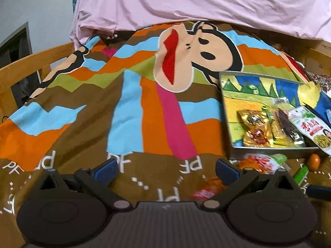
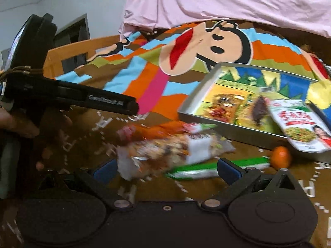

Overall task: Organize snacks
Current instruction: 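Move the left tool to the orange spicy pack while the right tool approaches the nut bar bag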

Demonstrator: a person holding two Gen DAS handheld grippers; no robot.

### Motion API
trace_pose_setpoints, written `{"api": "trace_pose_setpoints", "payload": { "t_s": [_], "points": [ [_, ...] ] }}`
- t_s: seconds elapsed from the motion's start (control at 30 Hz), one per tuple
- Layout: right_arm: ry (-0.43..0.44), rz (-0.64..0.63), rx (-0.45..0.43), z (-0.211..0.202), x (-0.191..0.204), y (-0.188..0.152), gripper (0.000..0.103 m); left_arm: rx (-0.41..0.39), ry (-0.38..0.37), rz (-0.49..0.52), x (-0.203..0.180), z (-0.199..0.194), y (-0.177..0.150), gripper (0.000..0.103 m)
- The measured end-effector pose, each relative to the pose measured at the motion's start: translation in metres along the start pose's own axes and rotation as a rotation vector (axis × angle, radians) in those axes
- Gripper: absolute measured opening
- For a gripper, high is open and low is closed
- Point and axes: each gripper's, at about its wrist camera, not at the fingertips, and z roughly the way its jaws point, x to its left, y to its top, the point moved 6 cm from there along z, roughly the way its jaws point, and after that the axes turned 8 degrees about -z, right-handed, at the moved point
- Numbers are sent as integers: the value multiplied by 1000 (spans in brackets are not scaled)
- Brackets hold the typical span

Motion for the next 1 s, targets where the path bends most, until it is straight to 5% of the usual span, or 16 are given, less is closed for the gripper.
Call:
{"api": "trace_pose_setpoints", "payload": {
  "t_s": [0.1,0.37,1.0],
  "points": [
    [1,-15,-13,11,16,7,102,-9,-13,-18,10,2,7,103],
    [-161,-109,41,41,38,13,102,13,-41,-117,29,11,9,102],
    [-254,-54,31,-11,-6,-19,102,27,-97,-129,16,18,4,103]
  ]
}}
